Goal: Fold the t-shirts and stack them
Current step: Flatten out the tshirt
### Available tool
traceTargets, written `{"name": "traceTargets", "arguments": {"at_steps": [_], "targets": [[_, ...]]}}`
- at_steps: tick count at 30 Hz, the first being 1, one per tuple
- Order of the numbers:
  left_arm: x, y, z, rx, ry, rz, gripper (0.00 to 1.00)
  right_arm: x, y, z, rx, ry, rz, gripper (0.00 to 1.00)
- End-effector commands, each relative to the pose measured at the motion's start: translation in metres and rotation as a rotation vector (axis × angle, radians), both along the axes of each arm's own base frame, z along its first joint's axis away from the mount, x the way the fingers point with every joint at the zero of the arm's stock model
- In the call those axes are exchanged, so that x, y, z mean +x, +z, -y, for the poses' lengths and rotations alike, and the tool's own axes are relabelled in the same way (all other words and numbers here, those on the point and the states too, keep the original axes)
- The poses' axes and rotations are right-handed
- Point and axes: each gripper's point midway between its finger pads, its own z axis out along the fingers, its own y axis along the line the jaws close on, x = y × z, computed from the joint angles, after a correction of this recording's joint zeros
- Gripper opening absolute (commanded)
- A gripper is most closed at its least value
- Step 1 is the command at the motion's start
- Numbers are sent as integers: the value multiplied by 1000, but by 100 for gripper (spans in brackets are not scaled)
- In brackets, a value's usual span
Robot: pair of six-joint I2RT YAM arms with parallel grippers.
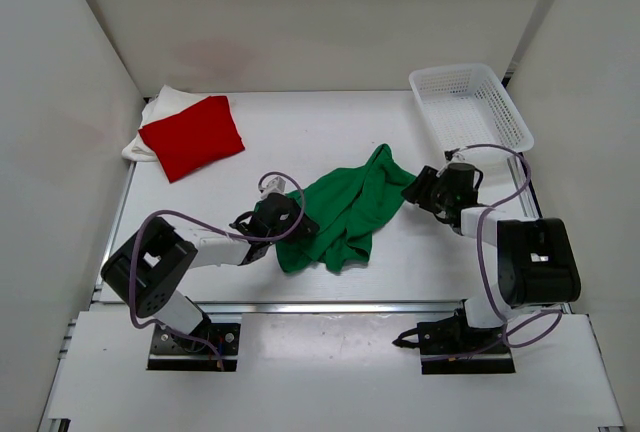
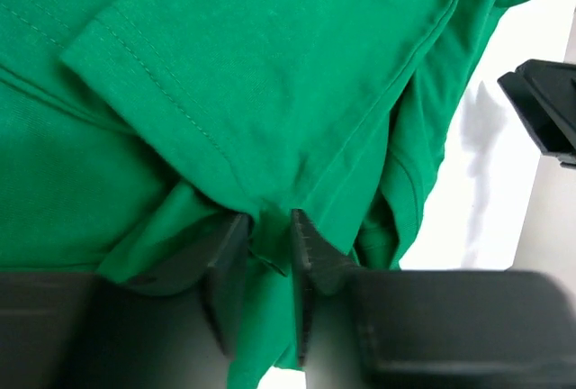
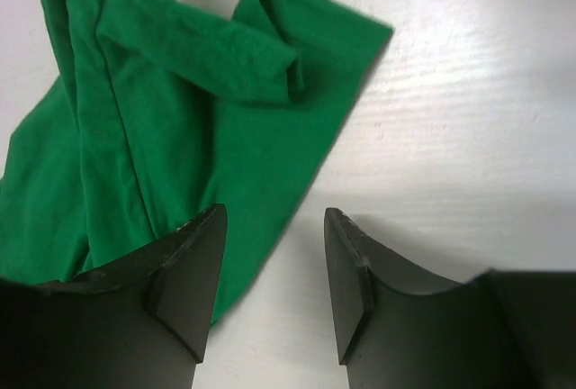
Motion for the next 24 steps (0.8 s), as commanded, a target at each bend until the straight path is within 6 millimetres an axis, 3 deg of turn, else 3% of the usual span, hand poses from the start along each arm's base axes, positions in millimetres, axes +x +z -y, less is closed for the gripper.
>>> {"name": "traceTargets", "arguments": {"at_steps": [1,5,9,11,13,17,18,22,24], "targets": [[5,11,7,-37,5,24,33,32,26,12,-44,-32,97,46],[7,8,7,-58,11,13,14,49,27,20,-70,-53,108,47],[12,19,10,-87,0,40,1,68,27,18,-65,-41,111,48],[13,23,9,-91,-2,46,0,79,28,15,-72,-24,113,49],[18,34,3,-95,6,70,0,80,15,7,-61,2,80,48],[21,49,-10,-110,22,108,0,94,15,0,-9,38,81,46],[22,54,-13,-125,23,114,0,97,13,1,11,33,70,44],[34,66,-30,-149,64,136,0,102,28,-11,57,70,109,18],[39,72,-35,-163,81,147,0,97,33,-16,63,83,114,1]]}}
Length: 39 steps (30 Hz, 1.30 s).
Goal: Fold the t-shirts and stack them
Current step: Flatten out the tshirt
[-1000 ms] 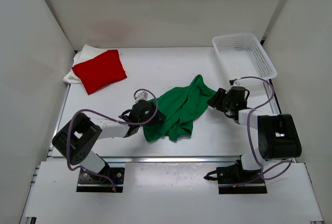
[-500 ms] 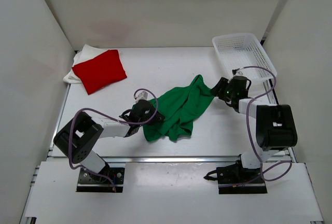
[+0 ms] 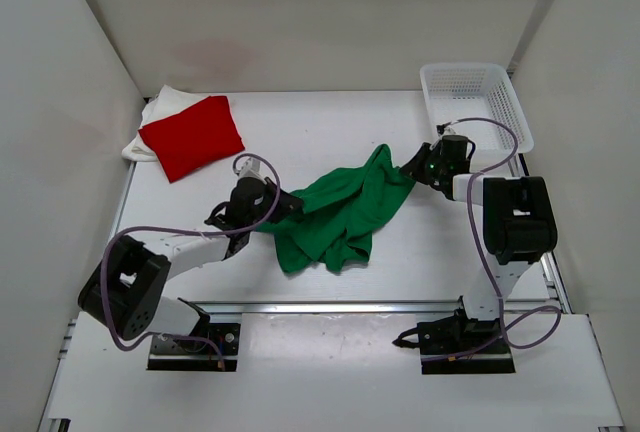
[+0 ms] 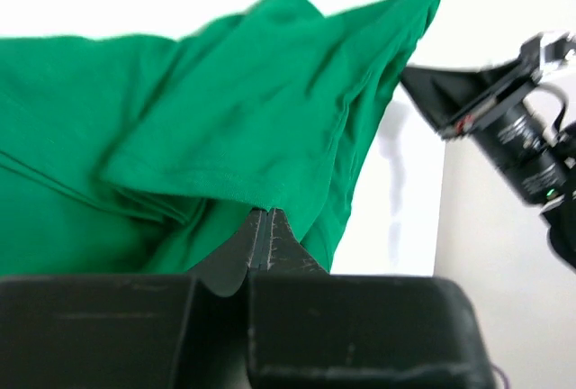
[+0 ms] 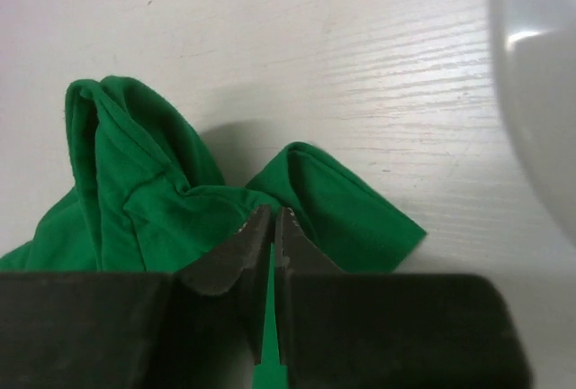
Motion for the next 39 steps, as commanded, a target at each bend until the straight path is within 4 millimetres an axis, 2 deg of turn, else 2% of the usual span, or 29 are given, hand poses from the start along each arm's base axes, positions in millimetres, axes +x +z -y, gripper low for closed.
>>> {"name": "traceTargets", "arguments": {"at_steps": [1,5,6,8,9,10,12,13,15,16,18,19,21,22,23,24,25,26,27,28,29,30,31,32,33,35,36,37,39], "targets": [[1,10,-11,-21,2,25,0,11,40,-11,34,36,116,0],[14,25,-18,-60,27,48,0,7,64,-19,27,42,165,0],[15,28,-16,-69,25,51,0,2,60,-22,22,47,154,0],[23,44,-19,-101,31,80,0,-10,70,-23,14,41,176,0],[28,53,-24,-116,49,96,0,-14,82,-26,11,42,205,0],[29,59,-27,-133,47,106,0,-21,78,-23,-1,29,196,0],[40,82,-42,-143,81,164,0,-30,112,-20,-1,19,278,0],[42,86,-44,-142,77,169,0,-36,110,-16,-5,15,267,0],[50,108,-59,-154,104,215,0,-41,151,-10,-35,-2,343,0],[53,114,-60,-161,106,227,0,-41,167,-11,-39,2,374,0],[64,130,-74,-186,135,255,0,-32,213,-11,-55,16,447,0],[72,135,-79,-187,156,265,0,-26,214,-14,-64,32,434,0],[95,152,-95,-207,200,286,0,0,270,-19,-84,53,515,0],[112,173,-97,-231,210,323,0,23,258,-14,-105,56,474,0],[120,181,-98,-234,211,322,0,32,305,-19,-103,89,527,0],[139,204,-99,-243,205,350,0,51,338,-22,-102,114,562,0],[158,231,-100,-267,203,388,0,69,320,-24,-106,126,480,0],[162,245,-99,-297,187,399,0,70,394,-26,-131,133,625,0],[171,279,-101,-345,176,442,0,73,437,-27,-158,136,700,0],[176,311,-109,-365,174,507,0,85,435,-31,-170,136,686,0],[175,341,-116,-383,177,560,0,68,501,-34,-163,124,863,0],[176,354,-122,-387,184,580,0,55,524,-31,-134,131,920,0],[171,378,-134,-382,195,630,0,41,530,-36,-101,167,947,0],[162,397,-144,-386,202,676,0,5,570,-28,-84,149,1059,0],[154,406,-146,-394,193,702,0,12,539,-31,-109,158,998,0],[135,415,-181,-394,252,743,0,-28,556,-33,-187,126,1078,0],[126,419,-186,-407,254,770,0,-32,545,-43,-214,151,1068,1],[114,419,-197,-406,272,782,0,-40,543,-42,-245,145,1059,0],[100,410,-204,-396,273,765,0,-53,541,-40,-251,143,1041,0]]}}
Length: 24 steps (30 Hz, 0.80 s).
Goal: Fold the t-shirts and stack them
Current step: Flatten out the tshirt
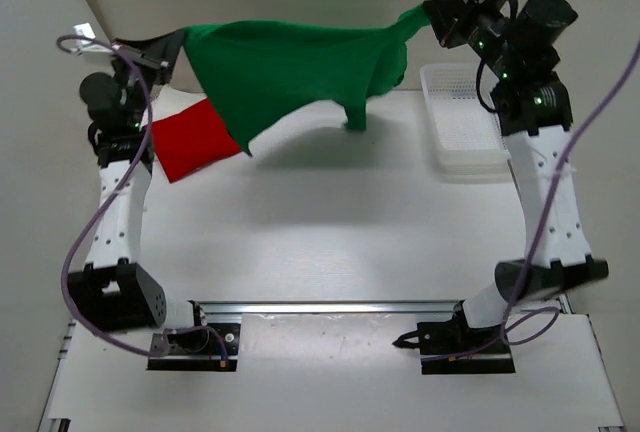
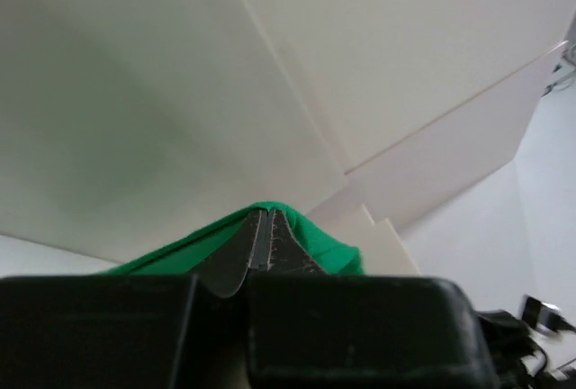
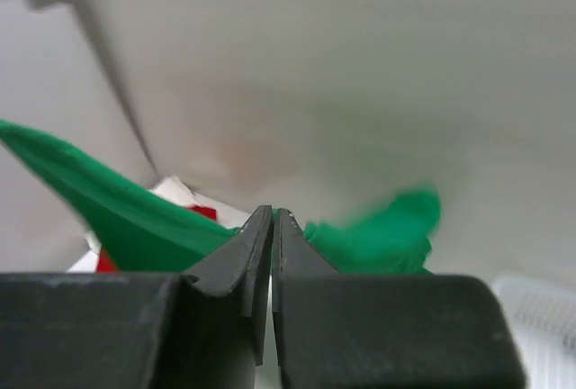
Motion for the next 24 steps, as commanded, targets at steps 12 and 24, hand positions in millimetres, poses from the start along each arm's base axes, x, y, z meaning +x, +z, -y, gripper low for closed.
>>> {"name": "traceTargets", "arguments": {"at_steps": [12,24], "targets": [[-124,-332,-7,-6,5,-523,0,-175,-398,-17,68,45,-580,0],[-155,-377,-35,148,129,-635,39,-204,-442,10,130,-61,-723,36]]}}
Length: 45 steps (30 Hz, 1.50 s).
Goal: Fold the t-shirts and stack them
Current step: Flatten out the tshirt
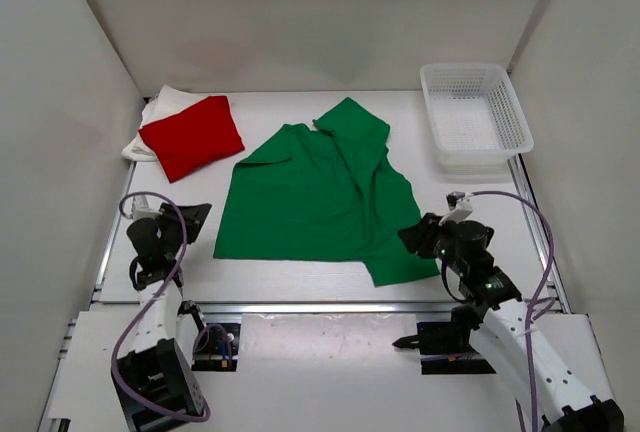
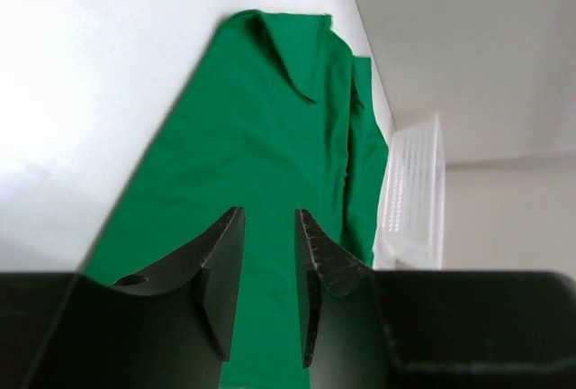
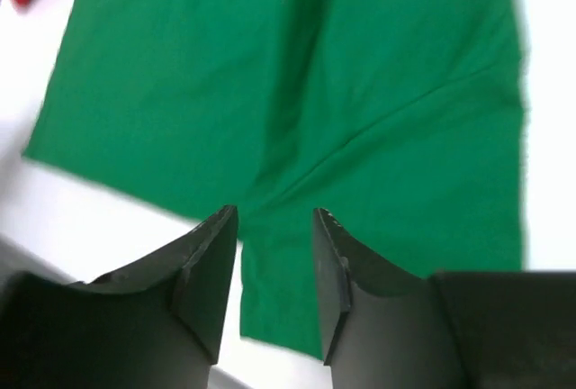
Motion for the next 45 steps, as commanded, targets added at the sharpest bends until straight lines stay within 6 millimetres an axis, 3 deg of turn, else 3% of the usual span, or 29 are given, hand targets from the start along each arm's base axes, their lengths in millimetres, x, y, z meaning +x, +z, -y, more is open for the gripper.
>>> {"name": "traceTargets", "arguments": {"at_steps": [1,3,5,7,8,9,10,12,14,15,17,19,21,22,26,29,32,33,35,38,41,43,45], "targets": [[10,14,9,118,-64,11,39,16,9,10,10,-42,-23,33],[15,15,23,210,-122,11,37,22,3,13,-8,-60,-35,19],[20,16,58,295,-219,-3,32,35,-3,16,-50,-85,-47,8],[26,16,90,341,-276,-2,27,53,7,10,-88,-55,-27,2],[31,15,107,344,-322,-6,25,64,12,-1,-94,-22,-13,0],[39,10,119,324,-353,-26,24,69,3,-9,-122,12,-32,0],[41,11,134,287,-399,-19,23,83,17,-13,-126,19,12,0],[56,-12,151,233,-454,-94,23,106,2,-20,-158,29,-30,2],[67,-25,162,161,-484,-142,20,129,9,-28,-145,51,-18,3],[75,-35,165,150,-484,-165,18,134,-7,-27,-155,44,-59,2],[84,-47,166,118,-470,-207,18,156,-8,-27,-157,19,-46,2],[103,-54,160,102,-436,-225,17,170,-29,-24,-152,17,-104,1],[115,-63,155,75,-416,-256,16,185,-32,-22,-144,4,-132,0],[123,-68,153,46,-401,-274,17,186,-43,-16,-154,-1,-158,0],[148,-78,133,-41,-346,-299,16,200,-50,7,-128,-85,-203,0],[168,-78,118,-39,-298,-300,16,199,-57,28,-131,-157,-245,0],[187,-47,117,-41,-302,-227,14,202,-54,36,-142,-200,-267,0],[187,-44,116,-41,-301,-221,15,204,-51,40,-143,-219,-267,0],[181,-15,125,0,-325,-153,18,208,-34,37,-128,-222,-231,0],[162,6,130,115,-335,-118,27,208,1,18,-69,-161,-127,11],[127,11,132,169,-367,-86,47,196,29,-2,-85,-113,-62,22],[104,6,130,123,-387,-82,71,178,33,-16,-105,-77,-50,28],[78,0,118,86,-393,-64,79,158,37,-25,-96,-51,-30,34]]}}
